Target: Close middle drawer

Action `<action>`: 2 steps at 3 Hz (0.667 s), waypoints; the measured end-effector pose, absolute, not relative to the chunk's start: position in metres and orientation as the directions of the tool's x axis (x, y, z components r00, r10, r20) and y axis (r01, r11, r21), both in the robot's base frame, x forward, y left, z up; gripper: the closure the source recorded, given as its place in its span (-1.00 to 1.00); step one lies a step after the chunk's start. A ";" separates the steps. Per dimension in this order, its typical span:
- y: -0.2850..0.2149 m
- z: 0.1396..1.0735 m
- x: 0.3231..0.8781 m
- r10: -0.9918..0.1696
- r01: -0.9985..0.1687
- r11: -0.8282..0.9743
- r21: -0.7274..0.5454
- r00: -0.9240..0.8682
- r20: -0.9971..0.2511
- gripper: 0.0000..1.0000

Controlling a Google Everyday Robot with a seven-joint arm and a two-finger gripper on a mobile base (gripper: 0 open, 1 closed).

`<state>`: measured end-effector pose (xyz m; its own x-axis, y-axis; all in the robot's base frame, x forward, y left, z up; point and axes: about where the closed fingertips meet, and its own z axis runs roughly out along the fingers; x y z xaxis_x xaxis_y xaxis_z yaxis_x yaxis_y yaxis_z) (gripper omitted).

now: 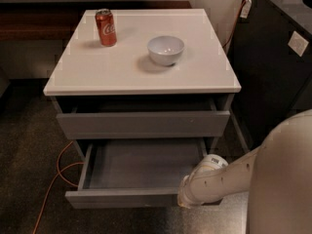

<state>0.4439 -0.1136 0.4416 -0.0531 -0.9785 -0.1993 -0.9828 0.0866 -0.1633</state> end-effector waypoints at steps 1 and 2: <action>-0.122 0.440 0.469 -0.979 -0.971 0.108 -0.212 -0.067 -0.195 1.00; -0.123 0.425 0.485 -0.979 -0.969 0.114 -0.220 -0.071 -0.193 1.00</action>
Offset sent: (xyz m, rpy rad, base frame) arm 0.0415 0.0067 -0.0604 -0.0192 -0.0830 -0.0435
